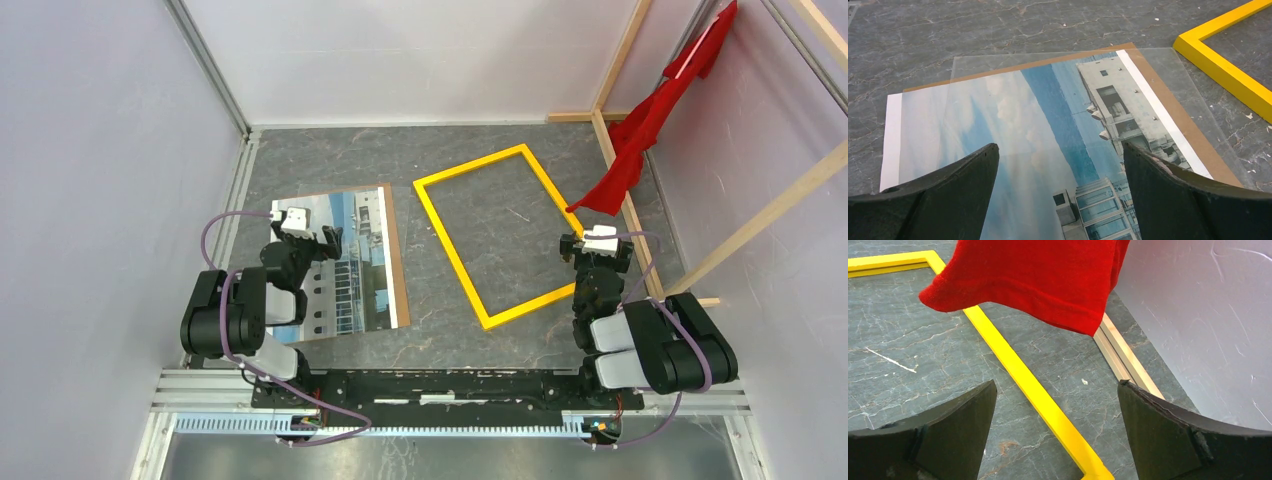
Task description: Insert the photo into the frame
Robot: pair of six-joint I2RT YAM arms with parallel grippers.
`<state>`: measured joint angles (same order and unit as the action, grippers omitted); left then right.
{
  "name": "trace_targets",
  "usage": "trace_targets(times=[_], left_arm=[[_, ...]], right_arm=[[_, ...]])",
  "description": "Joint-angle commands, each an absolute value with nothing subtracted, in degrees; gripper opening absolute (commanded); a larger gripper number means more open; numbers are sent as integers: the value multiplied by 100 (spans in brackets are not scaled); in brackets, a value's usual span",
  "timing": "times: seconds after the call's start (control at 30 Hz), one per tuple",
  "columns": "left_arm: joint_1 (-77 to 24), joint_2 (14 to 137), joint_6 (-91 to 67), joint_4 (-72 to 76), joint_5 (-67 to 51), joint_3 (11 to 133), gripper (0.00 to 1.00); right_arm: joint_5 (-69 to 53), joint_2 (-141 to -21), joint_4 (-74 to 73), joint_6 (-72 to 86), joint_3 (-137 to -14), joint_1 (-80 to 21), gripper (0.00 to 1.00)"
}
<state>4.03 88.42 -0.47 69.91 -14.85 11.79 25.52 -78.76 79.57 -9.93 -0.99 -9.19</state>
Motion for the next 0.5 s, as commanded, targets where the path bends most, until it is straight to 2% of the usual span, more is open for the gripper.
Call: trace_targets(times=[0.0, 0.2, 0.33, 0.4, 0.43, 0.47], left_arm=[[395, 8835, -52, 7182, -1366, 1213, 100], [387, 8843, -52, 7166, -1370, 1228, 100], [460, 8584, -133, 6843, -1309, 1291, 100], [489, 8347, -184, 6151, -1368, 1603, 100], [525, 8164, -224, 5512, -1298, 1887, 100], [561, 8041, -256, 4808, -1248, 2247, 100]], right_arm=[[2526, -7884, 8102, -1046, 488, -890, 98], [2649, -7771, 8107, -985, 453, -852, 98], [3699, -6587, 4163, -29, -1387, -823, 98], [3180, -6557, 2680, -238, -2450, -811, 98], [3238, -6660, 2395, 214, -2832, -816, 98], [4007, -6779, 1825, 1361, -3208, -794, 98]])
